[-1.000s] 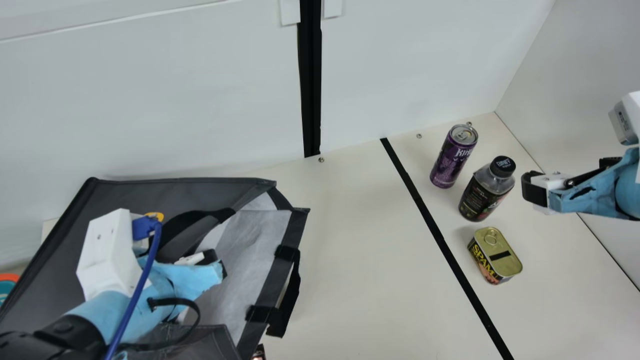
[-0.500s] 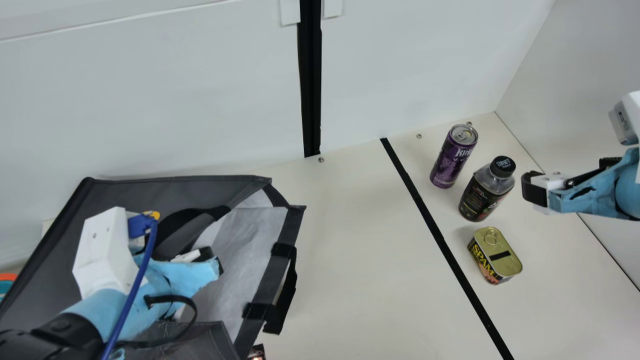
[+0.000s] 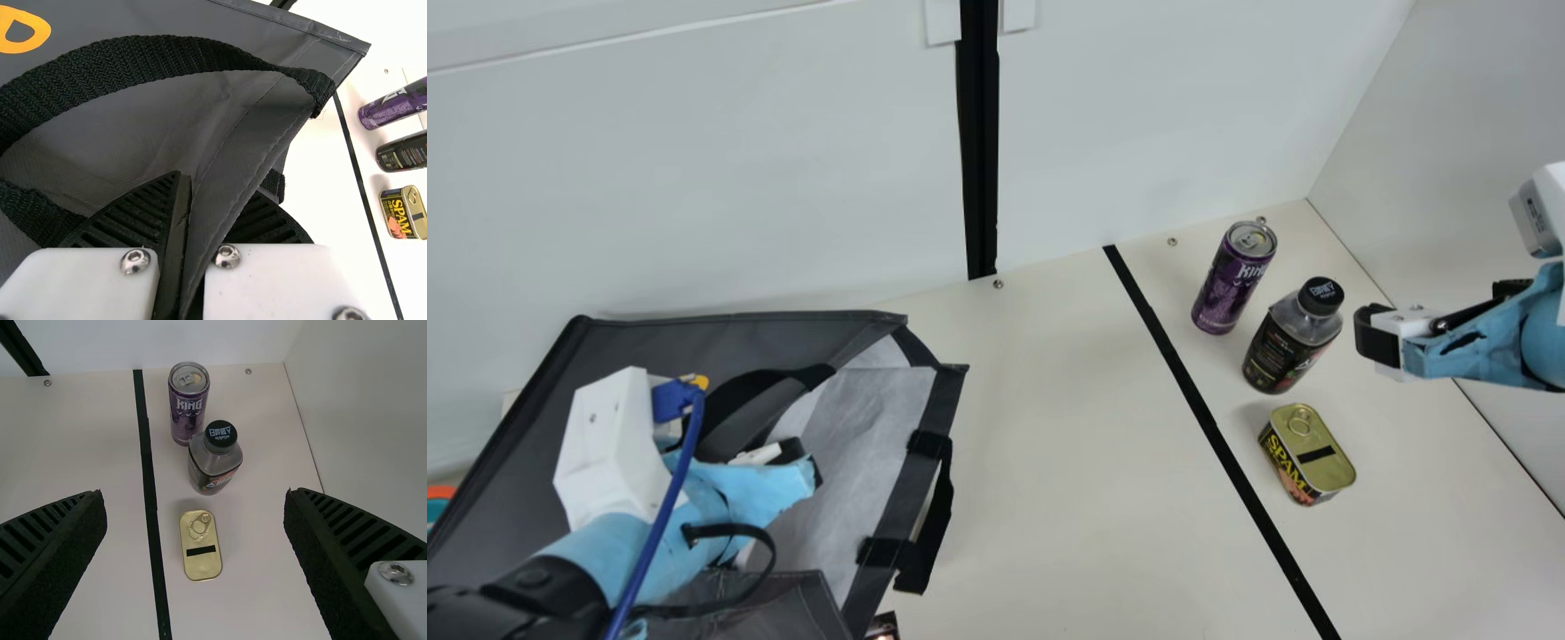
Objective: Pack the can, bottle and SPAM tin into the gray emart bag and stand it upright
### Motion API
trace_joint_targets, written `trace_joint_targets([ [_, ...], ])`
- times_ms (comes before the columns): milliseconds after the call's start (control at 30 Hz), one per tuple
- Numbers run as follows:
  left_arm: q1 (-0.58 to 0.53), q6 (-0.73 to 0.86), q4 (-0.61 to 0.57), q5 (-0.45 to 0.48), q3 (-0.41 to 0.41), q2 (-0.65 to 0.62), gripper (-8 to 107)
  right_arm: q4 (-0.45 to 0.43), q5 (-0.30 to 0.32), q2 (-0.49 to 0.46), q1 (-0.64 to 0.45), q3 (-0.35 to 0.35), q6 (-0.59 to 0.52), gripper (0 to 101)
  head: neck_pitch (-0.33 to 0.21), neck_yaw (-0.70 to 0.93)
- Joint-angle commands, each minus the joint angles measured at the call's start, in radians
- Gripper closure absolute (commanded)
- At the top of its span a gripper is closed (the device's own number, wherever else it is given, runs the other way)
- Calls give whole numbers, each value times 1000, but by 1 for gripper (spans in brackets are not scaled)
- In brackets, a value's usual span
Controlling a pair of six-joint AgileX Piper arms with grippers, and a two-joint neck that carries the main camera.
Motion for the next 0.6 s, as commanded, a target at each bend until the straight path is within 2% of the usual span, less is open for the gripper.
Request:
trace_joint_targets([
  [0,0,0,0,0,0,0,107,0,0,0,0,0,0,6,-24,-2],
  [567,0,0,0,0,0,0,107,0,0,0,0,0,0,6,-24,-2],
])
